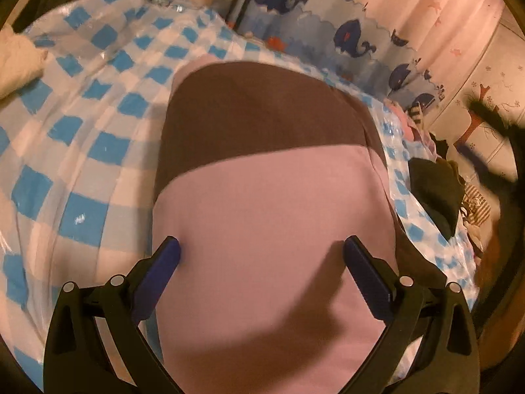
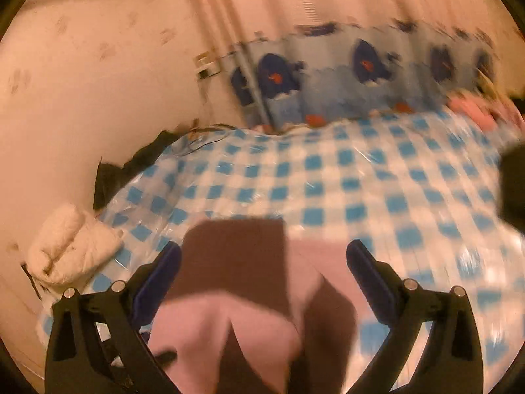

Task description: Fold large clothes

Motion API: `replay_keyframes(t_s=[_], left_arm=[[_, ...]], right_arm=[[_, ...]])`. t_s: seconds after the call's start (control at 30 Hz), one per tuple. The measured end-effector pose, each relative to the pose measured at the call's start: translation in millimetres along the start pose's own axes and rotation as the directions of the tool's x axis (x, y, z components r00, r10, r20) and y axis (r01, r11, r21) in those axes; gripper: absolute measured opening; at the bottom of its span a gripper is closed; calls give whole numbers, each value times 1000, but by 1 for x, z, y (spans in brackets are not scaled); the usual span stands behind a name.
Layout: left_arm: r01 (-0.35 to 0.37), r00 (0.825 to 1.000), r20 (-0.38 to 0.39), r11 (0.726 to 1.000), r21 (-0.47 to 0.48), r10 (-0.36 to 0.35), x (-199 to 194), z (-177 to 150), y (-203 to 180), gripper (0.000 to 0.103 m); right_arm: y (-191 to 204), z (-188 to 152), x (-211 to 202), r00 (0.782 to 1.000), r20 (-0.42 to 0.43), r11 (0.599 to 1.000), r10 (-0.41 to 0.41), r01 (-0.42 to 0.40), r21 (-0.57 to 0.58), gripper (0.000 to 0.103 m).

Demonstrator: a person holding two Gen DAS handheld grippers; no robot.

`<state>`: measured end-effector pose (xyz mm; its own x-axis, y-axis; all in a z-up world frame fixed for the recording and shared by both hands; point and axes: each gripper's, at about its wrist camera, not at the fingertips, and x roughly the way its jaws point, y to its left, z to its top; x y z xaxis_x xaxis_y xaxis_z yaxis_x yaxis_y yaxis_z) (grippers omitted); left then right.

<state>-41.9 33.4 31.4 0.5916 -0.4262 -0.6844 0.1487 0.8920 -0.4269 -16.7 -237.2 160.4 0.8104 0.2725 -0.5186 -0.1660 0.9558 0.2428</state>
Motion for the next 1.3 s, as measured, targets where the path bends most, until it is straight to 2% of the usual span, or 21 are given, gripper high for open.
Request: replay_keyframes(t_s=[0.03,0.1,0.13,0.17,0.2,0.23,0.27,0.33,0.47,0.53,0.6,0.7,0.73,0.8,0.87,0.97,1.17,1.2,1.23,1.27,1.3], left_arm=[[-4,1000,0,1000,-14,4,1,1,1,95],[8,1000,29,1000,-27,-7,-4,4,3,95],[-3,999,43,1000,-18,4,-5,4,3,95],[-25,998,50,1000,-14,25,-4,4,4,95],[-44,998,46,999,-15,45,-2,3,6,95],[-36,999,37,999,-22,37,0,4,8,95],[-20,999,34,999,-25,21,1,4,8,95],[-27,999,43,1000,-14,28,0,4,7,95],[-71,997,38,997,23,70,4,3,0,95],[-90,995,44,995,48,88,5,1,-5,95],[-118,991,65,989,90,113,1,-1,-12,95],[-127,990,76,987,100,120,0,-1,-13,95],[-119,991,72,988,94,113,1,-1,-12,95],[-110,992,65,990,85,105,2,0,-11,95],[-119,992,55,988,98,114,4,-2,-14,95],[-142,989,67,982,125,135,4,-6,-19,95],[-165,983,99,977,131,153,-2,-4,-19,95],[-172,982,104,976,133,159,-2,-4,-20,95],[-177,981,109,974,138,163,-3,-4,-21,95],[-186,979,112,971,153,170,-3,-5,-24,95],[-202,976,117,965,169,184,-2,-6,-27,95]], right_arm=[[6,7,21,1000,-17,999,-8,7,-35,97],[7,8,66,997,-75,999,-33,32,-22,97],[-5,-2,101,989,-136,998,-58,62,24,97],[-21,-24,138,970,-220,991,-101,116,60,97],[-36,-46,166,953,-288,987,-90,124,99,97],[-58,-70,188,941,-338,976,-28,99,195,98],[-89,-85,193,947,-322,940,16,95,328,97],[-105,-90,190,947,-320,927,14,108,360,96],[-99,-82,176,933,-358,953,28,83,291,96],[-86,-70,148,951,-307,966,24,57,252,96],[-70,-60,100,977,-213,980,22,20,196,96],[-49,-69,49,990,-142,995,-20,34,96,96],[-43,-83,45,987,-156,997,-46,56,61,96],[-38,-122,70,952,-275,991,-131,125,-40,96],[-50,-145,81,958,-273,996,-86,93,12,96],[-66,-135,71,953,-302,990,-36,75,118,96],[-53,-133,2,987,-158,997,-43,53,61,96],[-52,-138,0,984,-167,996,-60,70,50,96],[-51,-149,9,970,-227,995,-86,93,20,96],[-50,-157,15,961,-264,996,-83,90,13,96],[-58,-167,27,949,-310,995,-55,78,59,96]])
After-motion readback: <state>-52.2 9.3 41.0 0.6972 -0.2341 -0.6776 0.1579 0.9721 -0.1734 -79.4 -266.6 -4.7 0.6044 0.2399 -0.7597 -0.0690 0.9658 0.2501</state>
